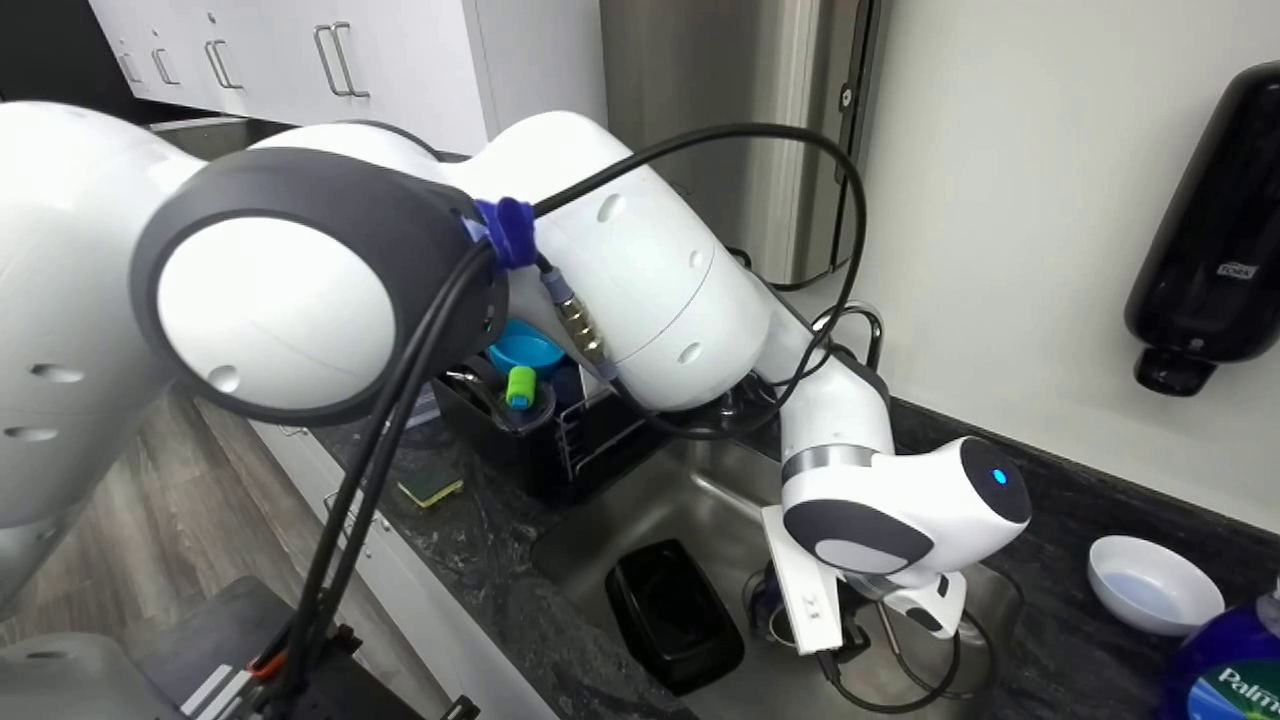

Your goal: Pick up the cup in the sink and position it upright on the right within the sink

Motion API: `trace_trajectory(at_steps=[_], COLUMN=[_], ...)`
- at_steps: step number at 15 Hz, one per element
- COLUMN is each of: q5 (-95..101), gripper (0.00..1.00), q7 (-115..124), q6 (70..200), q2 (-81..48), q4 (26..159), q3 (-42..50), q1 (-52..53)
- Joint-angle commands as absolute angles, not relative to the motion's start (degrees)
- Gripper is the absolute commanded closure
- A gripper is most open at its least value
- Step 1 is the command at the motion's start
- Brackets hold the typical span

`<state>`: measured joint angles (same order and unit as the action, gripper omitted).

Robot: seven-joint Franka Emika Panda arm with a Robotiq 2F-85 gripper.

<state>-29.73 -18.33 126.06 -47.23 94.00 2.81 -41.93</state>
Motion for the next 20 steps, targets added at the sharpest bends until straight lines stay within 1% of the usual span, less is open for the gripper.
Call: trace_trajectory(at_steps=[1,7,15,20], q5=[-29.4,-25.6,-17.0,-14.4], gripper=[0.00,0.00,0.00,0.00], q7=[-18.2,-34.2,-51.7,-59.8], q6=[126.0,113.3,100.2,103.9], q2=[-47.4,-46.7,-48.4,-48.4], q4=[93.7,93.9,90.5,90.2], q3=[2.6,0.4,1.5,2.0], q1=[-42.2,-44.2,-42.3,-40.1])
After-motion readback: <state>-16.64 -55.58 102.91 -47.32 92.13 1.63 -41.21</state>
